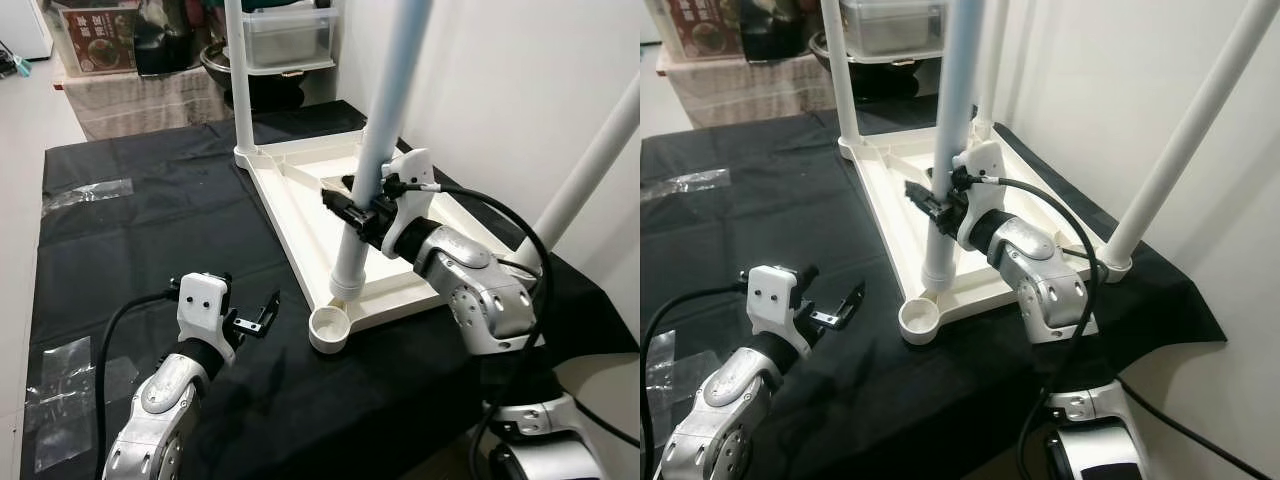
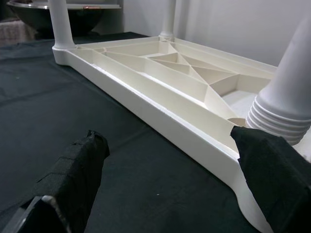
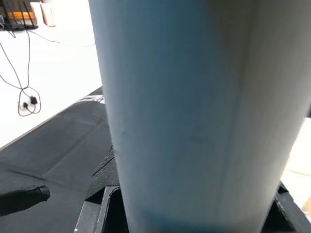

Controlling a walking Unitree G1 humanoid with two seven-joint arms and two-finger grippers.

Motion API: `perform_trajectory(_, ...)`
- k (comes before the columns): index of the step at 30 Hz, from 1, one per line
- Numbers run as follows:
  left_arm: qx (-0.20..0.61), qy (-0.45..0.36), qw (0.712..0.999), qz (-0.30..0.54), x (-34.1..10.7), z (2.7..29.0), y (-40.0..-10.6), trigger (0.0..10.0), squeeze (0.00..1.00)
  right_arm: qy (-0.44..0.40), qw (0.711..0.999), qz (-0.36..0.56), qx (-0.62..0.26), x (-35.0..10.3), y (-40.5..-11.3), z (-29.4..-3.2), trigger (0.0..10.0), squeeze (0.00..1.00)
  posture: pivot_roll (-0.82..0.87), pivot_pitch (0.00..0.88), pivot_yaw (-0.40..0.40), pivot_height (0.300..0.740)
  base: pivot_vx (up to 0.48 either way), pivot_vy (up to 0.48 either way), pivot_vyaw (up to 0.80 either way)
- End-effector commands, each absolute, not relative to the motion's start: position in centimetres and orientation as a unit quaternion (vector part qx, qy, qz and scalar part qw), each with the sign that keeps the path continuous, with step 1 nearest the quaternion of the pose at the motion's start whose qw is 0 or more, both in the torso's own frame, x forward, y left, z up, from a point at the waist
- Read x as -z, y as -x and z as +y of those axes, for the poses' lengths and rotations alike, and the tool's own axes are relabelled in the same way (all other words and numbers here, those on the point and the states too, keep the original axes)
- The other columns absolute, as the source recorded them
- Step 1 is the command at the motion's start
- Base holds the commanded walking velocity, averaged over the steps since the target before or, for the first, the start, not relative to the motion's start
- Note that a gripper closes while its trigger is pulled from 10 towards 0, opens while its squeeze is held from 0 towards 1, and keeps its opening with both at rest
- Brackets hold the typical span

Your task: Building children table

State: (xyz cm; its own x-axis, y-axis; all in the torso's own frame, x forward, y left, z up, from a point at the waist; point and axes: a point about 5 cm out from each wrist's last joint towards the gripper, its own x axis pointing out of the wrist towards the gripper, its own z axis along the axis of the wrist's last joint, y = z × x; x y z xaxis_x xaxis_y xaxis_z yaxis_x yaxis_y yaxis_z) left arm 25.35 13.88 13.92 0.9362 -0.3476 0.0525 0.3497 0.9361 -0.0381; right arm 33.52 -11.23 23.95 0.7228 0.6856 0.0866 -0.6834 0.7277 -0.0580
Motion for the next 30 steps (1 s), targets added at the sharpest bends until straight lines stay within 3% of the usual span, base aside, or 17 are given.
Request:
perform_trajectory(1,0.176,0.013,0.984,-0.010,-13.2,14.0,-25.3,10.0,0.00,0.021,0.917,-0.053,-0.396,-24.5,-33.2,-11.4,10.0,0.00,0.05,0.000,-0.062,0.740,0.000,0.000,0.00)
perform_trajectory(7,0.177,0.013,0.984,-0.008,-13.1,13.9,-25.2,10.0,0.00,0.029,0.903,-0.050,-0.425,-24.5,-32.6,-11.7,10.0,0.00,0.04,0.000,-0.060,0.740,0.000,0.000,0.00)
perform_trajectory(20,0.171,0.013,0.985,-0.006,-13.0,14.2,-25.2,10.0,0.00,-0.001,0.856,-0.028,-0.516,-22.7,-29.9,-8.7,10.0,0.00,0.06,0.000,-0.061,0.740,0.000,0.000,0.00)
perform_trajectory(30,0.167,0.013,0.986,-0.003,-12.7,14.2,-25.0,10.0,0.00,0.008,0.867,-0.003,-0.498,-21.1,-30.4,-9.0,10.0,0.00,0.06,0.000,-0.073,0.740,0.000,0.000,0.00)
